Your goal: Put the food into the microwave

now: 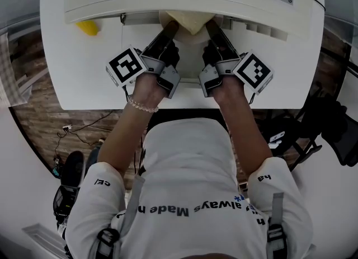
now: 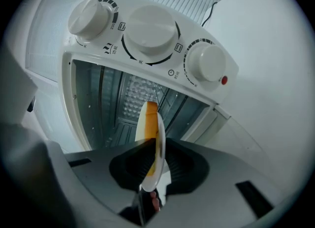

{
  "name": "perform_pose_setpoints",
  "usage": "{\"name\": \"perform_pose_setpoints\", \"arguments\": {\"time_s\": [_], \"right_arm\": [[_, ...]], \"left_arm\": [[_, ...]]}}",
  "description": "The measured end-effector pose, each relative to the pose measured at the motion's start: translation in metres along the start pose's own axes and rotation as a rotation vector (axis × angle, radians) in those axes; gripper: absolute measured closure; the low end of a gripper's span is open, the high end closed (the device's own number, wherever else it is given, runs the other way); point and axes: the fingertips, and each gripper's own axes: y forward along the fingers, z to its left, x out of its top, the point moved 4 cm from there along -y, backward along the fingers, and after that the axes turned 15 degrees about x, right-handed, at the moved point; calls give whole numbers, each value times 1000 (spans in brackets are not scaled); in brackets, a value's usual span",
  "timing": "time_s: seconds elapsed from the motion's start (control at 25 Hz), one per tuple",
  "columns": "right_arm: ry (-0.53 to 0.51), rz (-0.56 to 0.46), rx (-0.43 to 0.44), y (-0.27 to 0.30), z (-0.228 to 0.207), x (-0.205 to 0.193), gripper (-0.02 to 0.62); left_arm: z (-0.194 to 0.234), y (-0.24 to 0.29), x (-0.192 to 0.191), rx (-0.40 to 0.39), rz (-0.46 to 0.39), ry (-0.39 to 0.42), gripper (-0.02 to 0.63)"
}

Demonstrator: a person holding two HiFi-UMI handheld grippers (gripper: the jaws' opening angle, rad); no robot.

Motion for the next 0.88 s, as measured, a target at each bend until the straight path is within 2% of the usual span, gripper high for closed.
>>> {"name": "perform_pose_setpoints", "arguments": {"time_s": [0.12, 0.32, 0.52, 0.6, 0.88], "right_arm": [[20, 7, 28, -6, 6, -9, 531], [46, 21, 79, -17, 25, -37, 529], [114, 59, 107, -15, 21, -54, 541], [137, 55, 106, -13, 20, -56, 566], [154, -1, 105, -2, 21, -46, 571]], "left_arm": [[-1, -2, 0, -6, -9, -6, 583], [-4, -13, 7, -2, -25, -15, 583], [-4, -4, 6, 2, -26, -28, 581], [-4, -3, 6, 13, -27, -13, 581], [-8, -8, 8, 26, -39, 65, 578]]}}
